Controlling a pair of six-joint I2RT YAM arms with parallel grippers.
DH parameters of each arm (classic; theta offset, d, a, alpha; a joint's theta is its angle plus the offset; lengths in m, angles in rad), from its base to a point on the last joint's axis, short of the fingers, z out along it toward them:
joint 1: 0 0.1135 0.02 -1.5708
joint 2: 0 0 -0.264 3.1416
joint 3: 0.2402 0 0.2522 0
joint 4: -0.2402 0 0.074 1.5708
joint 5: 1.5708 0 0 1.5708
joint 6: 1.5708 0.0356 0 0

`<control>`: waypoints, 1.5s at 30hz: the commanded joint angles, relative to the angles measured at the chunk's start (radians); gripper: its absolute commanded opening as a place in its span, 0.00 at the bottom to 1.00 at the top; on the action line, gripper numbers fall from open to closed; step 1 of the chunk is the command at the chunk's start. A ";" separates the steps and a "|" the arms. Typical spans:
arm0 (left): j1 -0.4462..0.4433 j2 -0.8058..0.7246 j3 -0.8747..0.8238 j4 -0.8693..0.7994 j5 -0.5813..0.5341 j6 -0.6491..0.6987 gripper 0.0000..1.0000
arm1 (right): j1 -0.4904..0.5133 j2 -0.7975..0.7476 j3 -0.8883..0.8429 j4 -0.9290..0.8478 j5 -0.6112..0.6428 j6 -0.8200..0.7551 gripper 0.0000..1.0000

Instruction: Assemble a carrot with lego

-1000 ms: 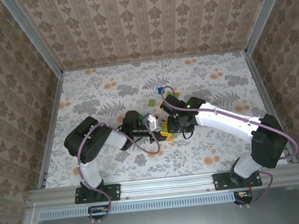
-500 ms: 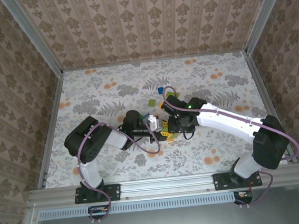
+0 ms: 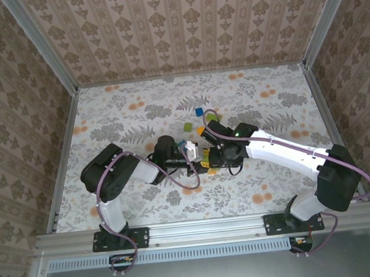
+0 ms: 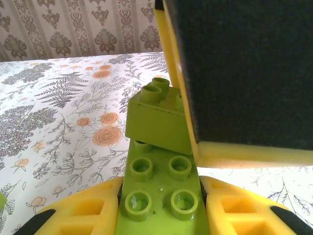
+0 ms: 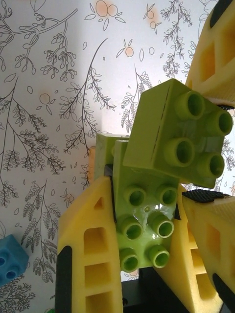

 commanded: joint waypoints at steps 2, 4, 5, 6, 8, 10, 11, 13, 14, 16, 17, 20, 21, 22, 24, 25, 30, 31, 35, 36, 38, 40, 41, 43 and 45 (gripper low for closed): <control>-0.019 0.091 -0.030 -0.253 -0.129 0.063 0.14 | 0.020 -0.028 -0.009 0.060 -0.066 0.012 0.46; -0.019 0.090 -0.031 -0.255 -0.128 0.063 0.14 | 0.020 -0.030 -0.009 0.060 -0.058 0.012 0.47; -0.019 0.089 -0.031 -0.257 -0.128 0.064 0.14 | 0.020 -0.032 -0.009 0.060 -0.051 0.013 0.47; -0.019 0.089 -0.031 -0.258 -0.128 0.064 0.14 | 0.020 -0.037 -0.009 0.062 -0.046 0.014 0.48; -0.019 0.090 -0.031 -0.259 -0.129 0.066 0.14 | 0.018 -0.043 -0.009 0.067 -0.032 0.013 0.49; -0.019 0.092 -0.030 -0.259 -0.129 0.066 0.14 | 0.018 -0.042 -0.006 0.072 -0.021 0.009 0.50; -0.020 0.092 -0.030 -0.260 -0.128 0.065 0.14 | 0.019 -0.039 -0.001 0.070 -0.018 0.007 0.49; -0.021 0.094 -0.031 -0.259 -0.128 0.066 0.14 | 0.018 -0.031 0.006 0.068 -0.011 0.000 0.49; -0.021 0.094 -0.030 -0.259 -0.129 0.066 0.14 | 0.017 -0.028 0.010 0.069 -0.008 -0.001 0.49; -0.020 0.095 -0.029 -0.261 -0.131 0.067 0.14 | 0.017 -0.024 0.015 0.067 -0.002 -0.006 0.49; -0.020 0.095 -0.030 -0.263 -0.130 0.067 0.14 | 0.017 -0.022 0.019 0.065 0.004 -0.007 0.49; -0.020 0.090 -0.033 -0.264 -0.131 0.071 0.14 | 0.016 -0.020 0.027 0.050 0.023 -0.010 0.48; -0.020 0.090 -0.034 -0.263 -0.131 0.071 0.14 | 0.015 -0.020 0.028 0.047 0.027 -0.009 0.48; -0.021 0.091 -0.034 -0.263 -0.132 0.071 0.14 | 0.013 -0.022 0.028 0.045 0.030 -0.010 0.48; -0.021 0.093 -0.033 -0.263 -0.131 0.071 0.14 | 0.014 -0.026 0.029 0.042 0.042 -0.006 0.48; -0.020 0.094 -0.032 -0.263 -0.130 0.070 0.14 | 0.014 -0.032 0.028 0.041 0.048 -0.005 0.48; -0.019 0.095 -0.028 -0.267 -0.127 0.071 0.14 | 0.011 -0.040 0.031 0.034 0.069 -0.004 0.49; -0.021 0.095 -0.027 -0.269 -0.127 0.071 0.14 | 0.010 -0.040 0.033 0.035 0.070 -0.004 0.50; -0.021 0.099 -0.025 -0.272 -0.128 0.071 0.14 | 0.009 -0.036 0.038 0.039 0.072 -0.007 0.51; -0.020 0.100 -0.025 -0.272 -0.129 0.072 0.14 | 0.010 -0.033 0.040 0.039 0.073 -0.009 0.51; -0.020 0.101 -0.025 -0.271 -0.129 0.073 0.14 | 0.007 -0.029 0.044 0.039 0.076 -0.011 0.51; -0.020 0.103 -0.023 -0.273 -0.131 0.072 0.14 | 0.004 -0.027 0.044 0.043 0.082 -0.013 0.50; -0.020 0.104 -0.023 -0.273 -0.129 0.073 0.14 | 0.002 -0.028 0.044 0.046 0.083 -0.014 0.50; -0.021 0.104 -0.022 -0.275 -0.132 0.073 0.14 | 0.000 -0.026 0.045 0.049 0.080 -0.016 0.49; -0.021 0.103 -0.023 -0.275 -0.132 0.074 0.14 | -0.001 -0.020 0.048 0.047 0.076 -0.018 0.48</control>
